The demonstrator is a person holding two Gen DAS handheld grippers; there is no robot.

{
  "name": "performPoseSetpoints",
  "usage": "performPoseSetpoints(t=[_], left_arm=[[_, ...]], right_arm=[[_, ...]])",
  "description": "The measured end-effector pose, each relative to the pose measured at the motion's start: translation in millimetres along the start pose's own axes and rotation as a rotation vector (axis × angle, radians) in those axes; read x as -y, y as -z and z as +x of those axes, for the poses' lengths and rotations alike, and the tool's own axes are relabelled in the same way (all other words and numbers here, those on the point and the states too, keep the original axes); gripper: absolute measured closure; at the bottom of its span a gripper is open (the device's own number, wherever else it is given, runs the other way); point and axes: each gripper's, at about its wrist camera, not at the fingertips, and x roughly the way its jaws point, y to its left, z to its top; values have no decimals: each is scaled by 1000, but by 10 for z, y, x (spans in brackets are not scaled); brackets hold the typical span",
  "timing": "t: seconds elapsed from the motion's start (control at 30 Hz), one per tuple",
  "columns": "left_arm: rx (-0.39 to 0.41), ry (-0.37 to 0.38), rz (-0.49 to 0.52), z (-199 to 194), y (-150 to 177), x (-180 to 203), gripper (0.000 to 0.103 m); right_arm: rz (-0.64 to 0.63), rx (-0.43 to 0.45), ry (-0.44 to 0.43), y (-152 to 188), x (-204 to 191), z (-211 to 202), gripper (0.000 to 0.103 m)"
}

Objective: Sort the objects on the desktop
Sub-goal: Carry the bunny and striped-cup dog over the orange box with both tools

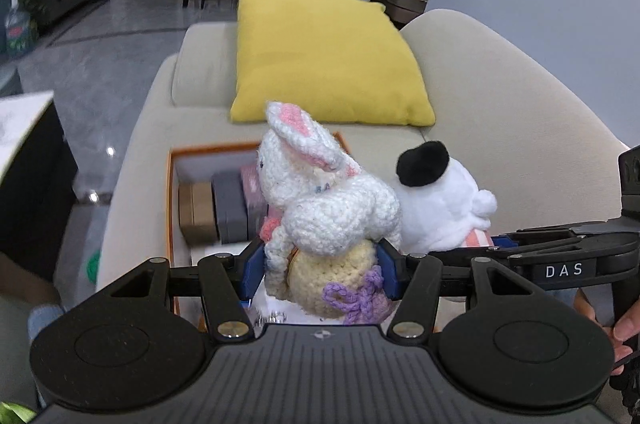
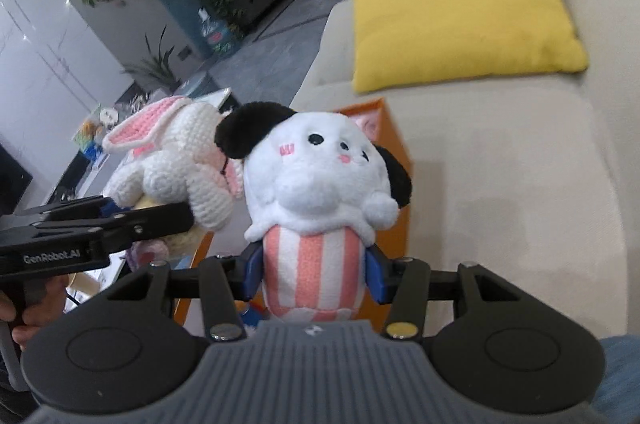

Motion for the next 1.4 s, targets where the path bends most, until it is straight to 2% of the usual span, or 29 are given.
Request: performPoseSetpoints(t=[0.23, 0.37, 0.57, 0.7, 0.87, 0.97, 1.07, 1.2, 1.4], left_arm=[[-7, 38, -64, 110, 216, -161, 38], [-41, 49, -80, 195, 353, -252, 38], [-136, 49, -32, 334, 524, -280, 39], [-170, 34, -7, 381, 572, -327, 39], [-212, 9, 34, 451, 611, -388, 39], [-226, 16, 64, 475, 622, -373, 39], [-232, 16, 82, 496, 619, -359, 38], [-244, -2, 124, 505, 638, -326, 38], [-248, 12, 117, 516, 645, -361, 35]], right_arm=[[-43, -86, 59, -33, -119, 367, 51], [-62, -151, 96, -30, -148, 553, 50], [-146, -206, 181, 41, -312, 726, 50], [-196, -209, 241, 98, -412, 835, 50], [-147, -274, 224, 170, -426, 956, 50], [-156, -281, 281, 217, -382, 1031, 50], [-142, -309, 287, 250, -326, 1109, 50], [-186, -316, 308, 278, -380, 1134, 49], [-201, -316, 305, 283, -385, 1149, 49]])
